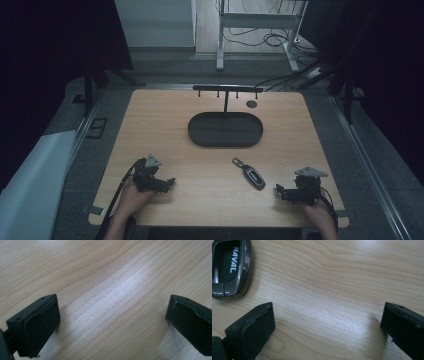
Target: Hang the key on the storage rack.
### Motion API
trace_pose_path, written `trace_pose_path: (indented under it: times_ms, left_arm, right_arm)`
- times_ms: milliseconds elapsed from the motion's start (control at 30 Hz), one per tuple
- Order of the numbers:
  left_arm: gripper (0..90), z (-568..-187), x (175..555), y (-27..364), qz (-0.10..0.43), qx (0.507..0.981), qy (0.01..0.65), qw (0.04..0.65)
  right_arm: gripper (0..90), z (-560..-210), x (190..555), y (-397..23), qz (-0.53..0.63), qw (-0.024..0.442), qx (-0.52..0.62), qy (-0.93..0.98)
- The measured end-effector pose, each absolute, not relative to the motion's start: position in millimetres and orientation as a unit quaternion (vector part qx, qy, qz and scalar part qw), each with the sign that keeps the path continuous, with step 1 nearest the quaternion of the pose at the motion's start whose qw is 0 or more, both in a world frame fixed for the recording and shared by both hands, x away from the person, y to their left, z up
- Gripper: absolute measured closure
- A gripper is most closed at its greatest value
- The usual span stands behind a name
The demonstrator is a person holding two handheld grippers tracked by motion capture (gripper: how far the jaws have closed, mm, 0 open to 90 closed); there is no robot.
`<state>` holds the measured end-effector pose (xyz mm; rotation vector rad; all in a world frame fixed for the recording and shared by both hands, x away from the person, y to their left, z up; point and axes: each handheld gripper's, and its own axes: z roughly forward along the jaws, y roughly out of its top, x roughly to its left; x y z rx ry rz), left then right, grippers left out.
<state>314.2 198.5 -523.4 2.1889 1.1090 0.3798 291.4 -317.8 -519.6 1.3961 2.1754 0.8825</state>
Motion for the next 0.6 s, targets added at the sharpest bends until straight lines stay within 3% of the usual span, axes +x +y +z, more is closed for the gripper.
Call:
trace_pose_path:
  times_ms: [600]
  left_arm:
    - [0.0,-523.4,314.2,198.6,0.145,0.834,0.422,0.323]
  right_arm:
    - [0.0,-516.6,293.3,-320.8,0.316,0.185,0.499,0.786]
